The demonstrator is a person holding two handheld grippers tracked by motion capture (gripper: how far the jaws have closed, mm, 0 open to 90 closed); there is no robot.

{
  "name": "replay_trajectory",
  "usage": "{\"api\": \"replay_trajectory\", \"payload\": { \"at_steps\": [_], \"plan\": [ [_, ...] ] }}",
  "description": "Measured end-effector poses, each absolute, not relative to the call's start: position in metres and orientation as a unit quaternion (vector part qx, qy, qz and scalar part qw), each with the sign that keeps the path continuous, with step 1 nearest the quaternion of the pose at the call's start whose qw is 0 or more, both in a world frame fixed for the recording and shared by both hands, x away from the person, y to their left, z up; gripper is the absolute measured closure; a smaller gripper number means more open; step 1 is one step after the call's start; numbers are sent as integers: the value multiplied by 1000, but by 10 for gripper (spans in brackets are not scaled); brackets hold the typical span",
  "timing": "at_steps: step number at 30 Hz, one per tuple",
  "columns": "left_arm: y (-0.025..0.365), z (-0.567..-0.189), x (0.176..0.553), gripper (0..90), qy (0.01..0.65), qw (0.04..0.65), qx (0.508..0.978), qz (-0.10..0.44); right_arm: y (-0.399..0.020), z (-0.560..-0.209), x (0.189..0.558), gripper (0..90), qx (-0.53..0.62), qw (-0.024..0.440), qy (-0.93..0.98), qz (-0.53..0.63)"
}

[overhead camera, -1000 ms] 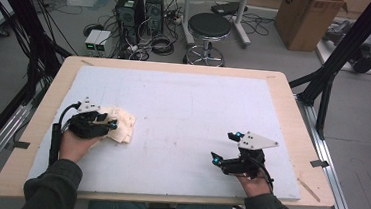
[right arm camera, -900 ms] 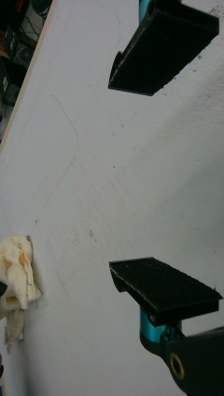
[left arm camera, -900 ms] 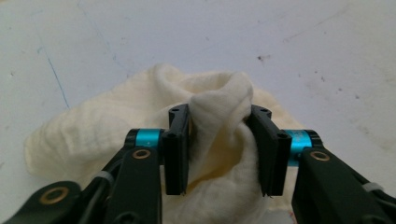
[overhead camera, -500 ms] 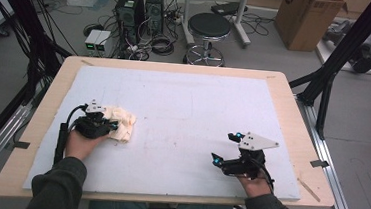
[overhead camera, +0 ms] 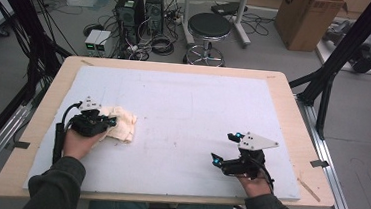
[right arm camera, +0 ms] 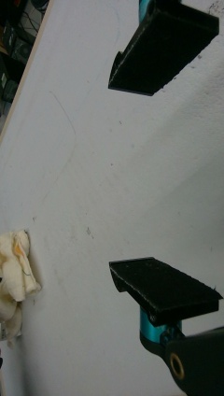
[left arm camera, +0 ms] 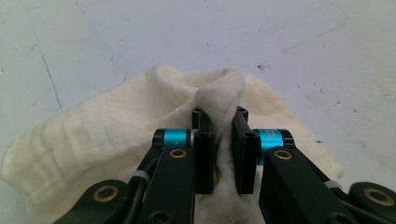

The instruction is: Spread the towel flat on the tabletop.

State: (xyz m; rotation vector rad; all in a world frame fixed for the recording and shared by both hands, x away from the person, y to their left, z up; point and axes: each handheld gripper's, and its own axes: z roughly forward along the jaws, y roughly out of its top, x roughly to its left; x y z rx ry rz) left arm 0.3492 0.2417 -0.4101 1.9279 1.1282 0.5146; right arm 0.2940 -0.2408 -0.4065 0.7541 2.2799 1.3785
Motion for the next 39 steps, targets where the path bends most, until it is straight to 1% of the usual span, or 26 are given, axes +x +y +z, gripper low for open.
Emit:
{"api": "replay_trajectory", "payload": {
  "at_steps": [8, 18, 26, 39],
  "plan": [
    [228, -381, 343, 817, 418, 444, 765, 206, -242, -405, 294, 107, 266, 189, 808, 491],
    [200, -352, 337, 816, 377, 478, 769, 193, -242, -405, 292, 107, 270, 187, 807, 491],
    [163, -336, 332, 816, 342, 508, 772, 170, -242, -405, 293, 107, 267, 189, 806, 493],
    [101, -327, 329, 816, 300, 544, 775, 119, -244, -404, 293, 107, 267, 189, 805, 495]
  ]
}}
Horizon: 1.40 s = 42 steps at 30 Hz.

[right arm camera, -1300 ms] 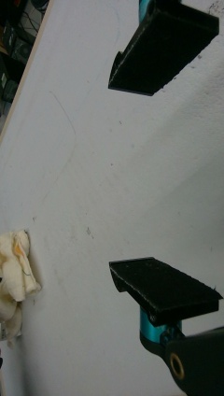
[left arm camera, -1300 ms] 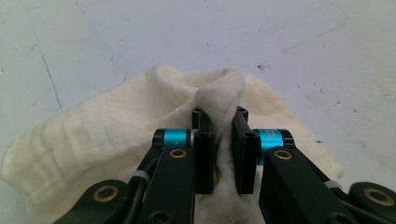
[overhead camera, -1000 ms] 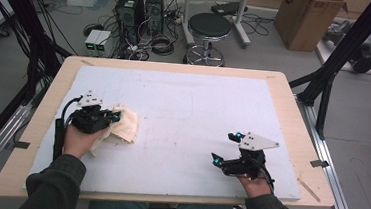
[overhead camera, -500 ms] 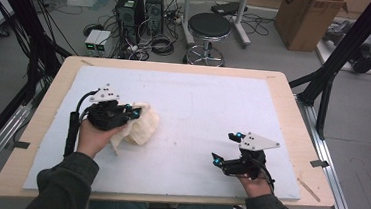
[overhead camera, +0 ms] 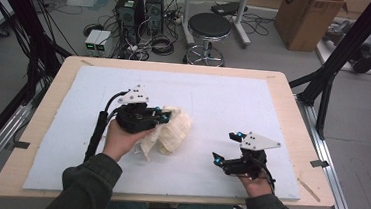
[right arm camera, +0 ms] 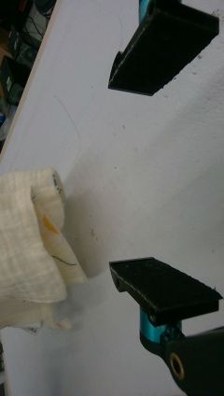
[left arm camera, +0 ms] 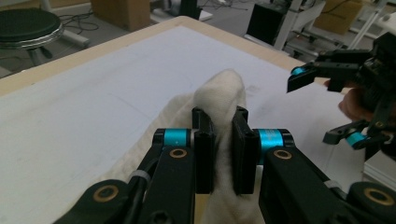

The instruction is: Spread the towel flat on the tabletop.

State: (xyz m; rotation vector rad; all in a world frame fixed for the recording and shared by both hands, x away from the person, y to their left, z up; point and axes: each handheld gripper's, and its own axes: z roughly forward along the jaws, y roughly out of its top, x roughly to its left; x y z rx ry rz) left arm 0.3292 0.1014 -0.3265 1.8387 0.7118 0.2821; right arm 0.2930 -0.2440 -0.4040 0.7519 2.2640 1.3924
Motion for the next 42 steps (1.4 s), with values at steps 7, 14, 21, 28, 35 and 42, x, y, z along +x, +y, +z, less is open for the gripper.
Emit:
{"api": "replay_trajectory", "payload": {
  "at_steps": [7, 14, 21, 28, 35, 42],
  "plan": [
    [78, -340, 340, 813, 295, 536, 785, 95, -244, -404, 294, 107, 267, 189, 806, 494],
    [64, -373, 360, 800, 307, 496, 807, 97, -243, -406, 296, 107, 263, 188, 809, 491],
    [60, -406, 377, 791, 332, 463, 817, 87, -242, -408, 297, 107, 260, 184, 813, 487],
    [61, -408, 380, 627, 333, 472, 812, 80, -238, -410, 300, 108, 258, 169, 818, 485],
    [89, -382, 368, 447, 320, 509, 794, 92, -223, -408, 304, 113, 250, 147, 829, 478],
    [130, -378, 351, 400, 323, 516, 787, 103, -202, -404, 311, 211, 230, 126, 837, 479]
  ]
}}
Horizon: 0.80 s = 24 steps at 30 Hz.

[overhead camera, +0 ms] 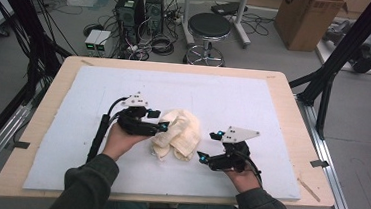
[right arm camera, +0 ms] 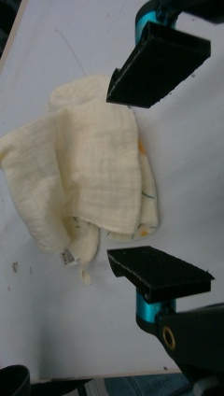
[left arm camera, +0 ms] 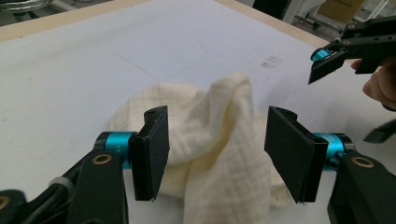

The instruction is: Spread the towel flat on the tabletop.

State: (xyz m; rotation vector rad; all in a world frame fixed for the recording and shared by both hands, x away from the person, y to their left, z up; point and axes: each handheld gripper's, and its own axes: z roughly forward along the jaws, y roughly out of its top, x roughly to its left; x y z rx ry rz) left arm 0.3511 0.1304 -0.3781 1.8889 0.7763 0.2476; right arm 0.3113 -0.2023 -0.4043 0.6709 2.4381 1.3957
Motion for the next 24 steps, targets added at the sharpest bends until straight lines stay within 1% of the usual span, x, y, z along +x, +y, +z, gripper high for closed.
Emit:
{"api": "replay_trajectory", "payload": {
  "at_steps": [1, 2, 4, 10, 12, 13, 14, 16, 18, 21, 24],
  "plan": [
    [136, -380, 348, 394, 323, 514, 788, 104, -200, -404, 313, 231, 229, 123, 839, 478],
    [140, -383, 346, 385, 323, 508, 791, 104, -194, -405, 315, 272, 226, 118, 841, 478],
    [147, -389, 341, 384, 330, 503, 792, 104, -191, -405, 317, 283, 224, 114, 843, 477],
    [156, -414, 331, 374, 343, 484, 799, 99, -169, -409, 327, 369, 216, 87, 855, 464],
    [155, -422, 330, 403, 345, 481, 802, 86, -164, -412, 329, 402, 215, 83, 860, 455],
    [154, -426, 330, 445, 339, 474, 809, 74, -161, -413, 331, 415, 211, 83, 864, 451],
    [151, -429, 330, 510, 335, 462, 818, 68, -159, -415, 332, 427, 210, 82, 866, 446],
    [146, -433, 332, 529, 330, 449, 829, 59, -155, -418, 335, 455, 208, 73, 871, 439],
    [144, -437, 335, 560, 337, 444, 828, 55, -152, -422, 338, 479, 206, 69, 877, 428],
    [142, -442, 340, 567, 347, 435, 830, 46, -148, -427, 342, 524, 207, 67, 884, 413],
    [141, -444, 340, 628, 341, 433, 833, 44, -147, -430, 345, 591, 207, 67, 888, 405]
  ]
}}
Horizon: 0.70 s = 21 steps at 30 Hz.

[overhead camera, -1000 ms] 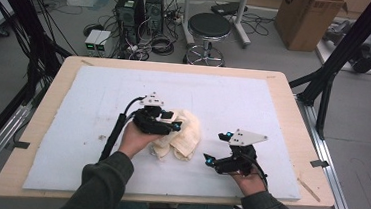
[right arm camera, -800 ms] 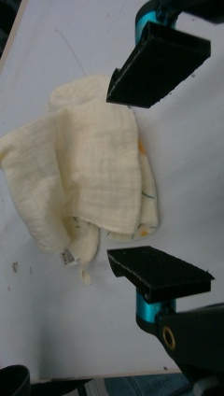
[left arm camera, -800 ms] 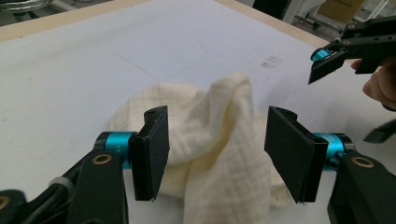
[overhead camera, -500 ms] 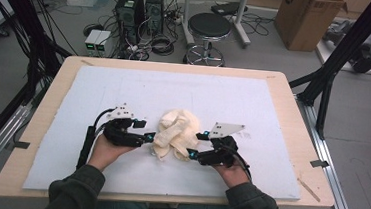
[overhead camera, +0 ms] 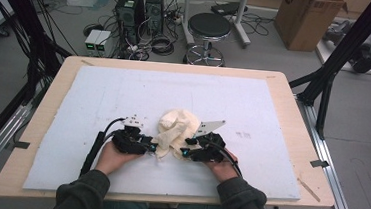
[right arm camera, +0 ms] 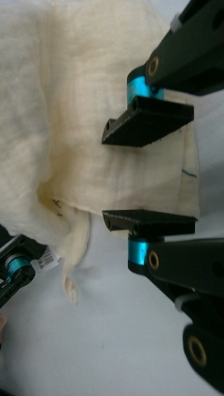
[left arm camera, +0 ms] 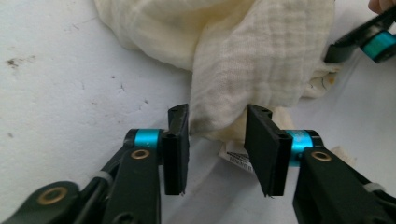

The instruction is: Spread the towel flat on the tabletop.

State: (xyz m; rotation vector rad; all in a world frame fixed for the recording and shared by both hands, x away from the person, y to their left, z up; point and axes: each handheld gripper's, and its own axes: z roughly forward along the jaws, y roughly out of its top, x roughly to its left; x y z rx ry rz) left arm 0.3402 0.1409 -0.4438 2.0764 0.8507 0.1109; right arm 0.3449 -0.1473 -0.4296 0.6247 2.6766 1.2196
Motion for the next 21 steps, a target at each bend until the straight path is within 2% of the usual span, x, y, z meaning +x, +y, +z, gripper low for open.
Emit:
{"api": "replay_trajectory", "payload": {
  "at_steps": [5, 8, 14, 21],
  "plan": [
    [141, -442, 339, 841, 328, 431, 838, 61, -146, -434, 348, 784, 203, 67, 898, 384],
    [144, -437, 338, 864, 326, 435, 836, 76, -146, -434, 348, 880, 199, 61, 900, 382],
    [151, -416, 334, 865, 311, 437, 837, 106, -160, -424, 346, 886, 207, 57, 887, 410],
    [159, -384, 331, 864, 295, 439, 838, 137, -182, -399, 336, 887, 202, 78, 877, 428]
  ]
}}
